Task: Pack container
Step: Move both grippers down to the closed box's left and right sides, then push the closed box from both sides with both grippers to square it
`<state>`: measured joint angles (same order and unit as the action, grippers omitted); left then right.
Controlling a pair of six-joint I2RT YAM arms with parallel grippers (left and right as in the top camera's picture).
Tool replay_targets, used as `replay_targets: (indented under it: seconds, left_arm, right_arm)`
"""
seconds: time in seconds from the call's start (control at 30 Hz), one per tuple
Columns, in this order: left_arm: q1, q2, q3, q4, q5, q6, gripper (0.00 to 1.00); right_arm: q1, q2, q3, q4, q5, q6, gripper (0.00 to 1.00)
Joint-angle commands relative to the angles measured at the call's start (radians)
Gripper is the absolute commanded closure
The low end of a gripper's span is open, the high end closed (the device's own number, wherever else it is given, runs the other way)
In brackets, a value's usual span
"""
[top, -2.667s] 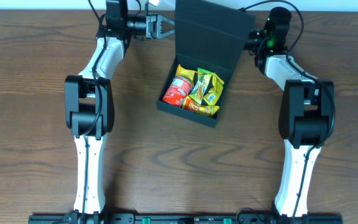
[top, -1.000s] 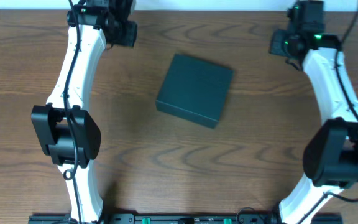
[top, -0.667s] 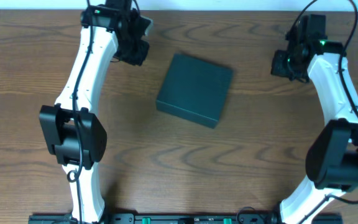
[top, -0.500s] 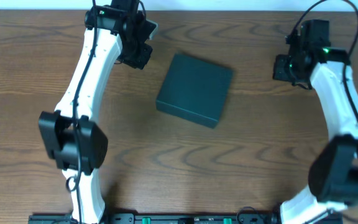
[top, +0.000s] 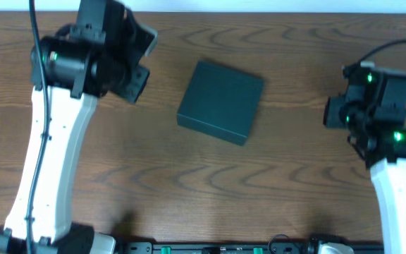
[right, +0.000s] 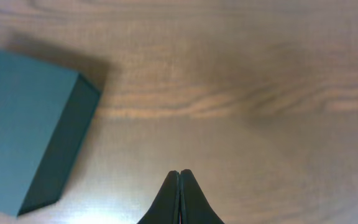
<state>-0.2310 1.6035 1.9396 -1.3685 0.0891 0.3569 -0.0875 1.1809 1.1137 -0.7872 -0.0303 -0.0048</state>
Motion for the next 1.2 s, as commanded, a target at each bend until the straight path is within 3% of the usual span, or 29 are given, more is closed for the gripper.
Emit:
replay_targets:
  seconds: [0.0,0.1,0.2,0.37,0.47,0.6,0.73,0.97,1.17]
  left_arm:
    - [0.002,-0.104,-0.116,0.009,-0.044,0.002,0.94]
    - [0.002,-0.256,-0.312,0.122,-0.023,-0.025,0.94]
    - [0.002,-0.389,-0.600,0.340,-0.008,-0.076,0.94]
    - [0.002,-0.418,-0.926,0.656,0.090,-0.118,0.93]
    - [0.002,-0.380,-1.026,0.864,0.103,-0.201,0.83]
    - [0.003,-0.249,-1.051,1.027,0.104,-0.253,0.82]
    - [0.003,-0.124,-1.050,1.123,0.158,-0.278,0.85]
    - [0.009,-0.036,-1.046,1.301,0.182,-0.373,0.85]
    - [0.056,0.048,-1.044,1.408,0.288,-0.419,0.85]
  right_arm:
    - [-0.003,-0.077,-0.066,-0.001,0.003,0.051,0.98]
    - [-0.003,-0.133,-0.141,0.021,-0.054,0.106,0.98]
    - [-0.003,-0.139,-0.235,0.099,-0.174,0.167,0.99]
    - [-0.003,-0.101,-0.353,0.269,-0.290,0.278,0.98]
    - [-0.003,-0.033,-0.382,0.368,-0.354,0.324,0.98]
    - [-0.003,0.137,-0.381,0.528,-0.502,0.344,0.99]
    - [-0.003,0.253,-0.381,0.637,-0.510,0.418,0.98]
    - [-0.003,0.351,-0.381,0.707,-0.592,0.461,0.99]
    - [-0.003,0.457,-0.381,0.909,-0.687,0.533,0.99]
